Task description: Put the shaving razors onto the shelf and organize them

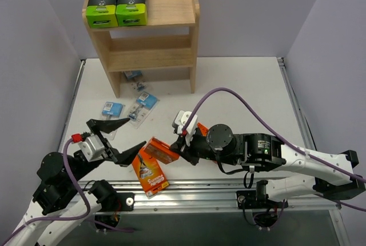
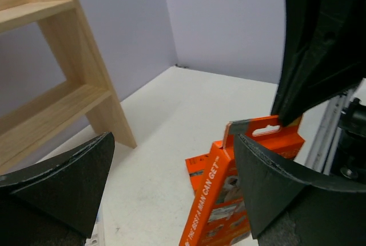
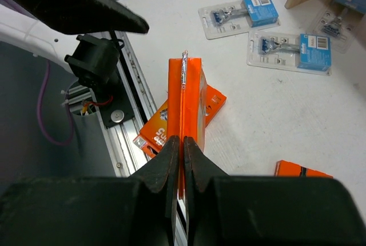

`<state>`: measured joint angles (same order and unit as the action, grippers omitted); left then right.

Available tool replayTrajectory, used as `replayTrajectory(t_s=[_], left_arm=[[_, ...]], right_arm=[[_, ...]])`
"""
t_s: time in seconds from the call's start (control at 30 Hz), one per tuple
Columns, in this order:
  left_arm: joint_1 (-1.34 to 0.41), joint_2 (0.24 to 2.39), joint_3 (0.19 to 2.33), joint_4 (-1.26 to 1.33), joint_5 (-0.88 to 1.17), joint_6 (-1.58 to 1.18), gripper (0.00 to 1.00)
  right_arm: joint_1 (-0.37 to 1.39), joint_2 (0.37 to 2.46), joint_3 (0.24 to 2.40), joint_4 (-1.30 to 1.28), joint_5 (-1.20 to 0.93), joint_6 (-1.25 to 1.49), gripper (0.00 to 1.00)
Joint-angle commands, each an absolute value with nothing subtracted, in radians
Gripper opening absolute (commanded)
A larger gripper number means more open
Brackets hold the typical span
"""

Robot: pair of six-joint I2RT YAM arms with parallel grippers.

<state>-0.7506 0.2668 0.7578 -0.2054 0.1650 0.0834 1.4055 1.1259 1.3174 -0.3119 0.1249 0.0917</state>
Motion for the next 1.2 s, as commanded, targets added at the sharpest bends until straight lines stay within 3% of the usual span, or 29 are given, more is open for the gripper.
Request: replayTrajectory(t_s=[0.0, 0.67, 1.17], left_arm=[[-0.755, 0.34, 0.808, -0.273, 0.368, 0.089, 0.94], [-0.759, 0.546, 0.963, -0.438, 0.626, 0.143, 0.94], [-0.853, 0.703, 1.147, -0.728, 0.597, 0.232, 0.97]], right_arm=[[1.384, 1.131, 1.362, -0.285, 0.049, 0.064, 0.0], [1.362, 1.134, 1.373, -0.284, -0.08, 0.049, 0.0], [1.361, 1.123, 1.394, -0.319, -0.126, 0.041, 0.0]])
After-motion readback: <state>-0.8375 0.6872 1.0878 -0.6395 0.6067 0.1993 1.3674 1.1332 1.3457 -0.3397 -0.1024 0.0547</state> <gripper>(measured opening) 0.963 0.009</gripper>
